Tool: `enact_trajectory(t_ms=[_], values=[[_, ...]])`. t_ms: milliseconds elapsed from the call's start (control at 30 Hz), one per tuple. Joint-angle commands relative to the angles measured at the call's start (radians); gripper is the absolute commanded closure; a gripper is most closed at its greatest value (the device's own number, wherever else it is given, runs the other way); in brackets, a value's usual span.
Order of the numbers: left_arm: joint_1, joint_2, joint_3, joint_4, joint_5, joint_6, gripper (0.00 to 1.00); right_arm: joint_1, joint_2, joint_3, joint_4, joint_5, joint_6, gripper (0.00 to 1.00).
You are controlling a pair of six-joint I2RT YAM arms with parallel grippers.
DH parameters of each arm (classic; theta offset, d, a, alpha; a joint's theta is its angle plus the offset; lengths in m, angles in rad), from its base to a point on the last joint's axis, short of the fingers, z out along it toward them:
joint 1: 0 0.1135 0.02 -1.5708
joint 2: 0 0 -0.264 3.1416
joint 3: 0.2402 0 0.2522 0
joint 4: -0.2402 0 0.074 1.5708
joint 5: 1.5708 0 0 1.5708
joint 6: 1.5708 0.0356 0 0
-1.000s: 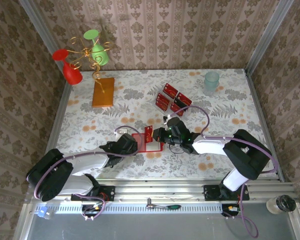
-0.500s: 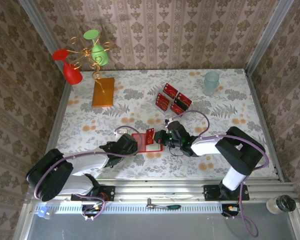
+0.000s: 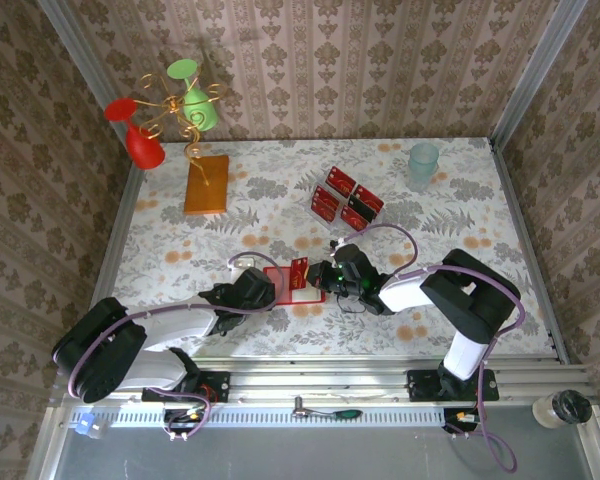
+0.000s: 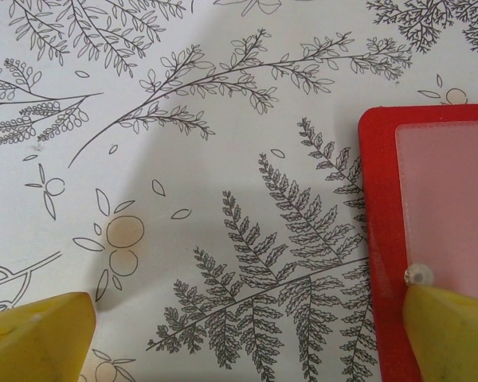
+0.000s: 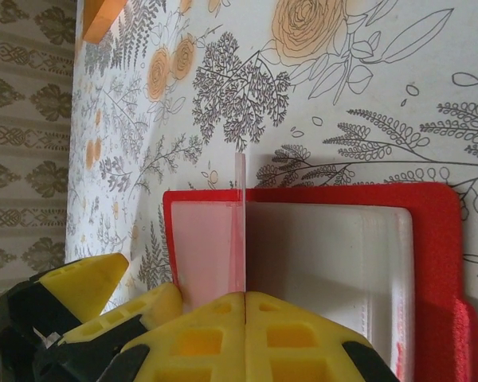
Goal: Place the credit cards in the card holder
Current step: Insert the credit card into the card slot.
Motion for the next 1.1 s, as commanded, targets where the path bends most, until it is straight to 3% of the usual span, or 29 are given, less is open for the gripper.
enact_trajectory(t_ms=[0,1067], values=[[-0.007,0.007,-0.028,-0.048,-0.023,-0.005,0.00,0.001,0.019,-0.015,0.032,0.002,0.014,1.00],[-0.011,0.033,-0.029,-0.027,-0.023,-0.009,0.00,0.030,0.044,-0.056,0.052,-0.035,0.031,1.00]])
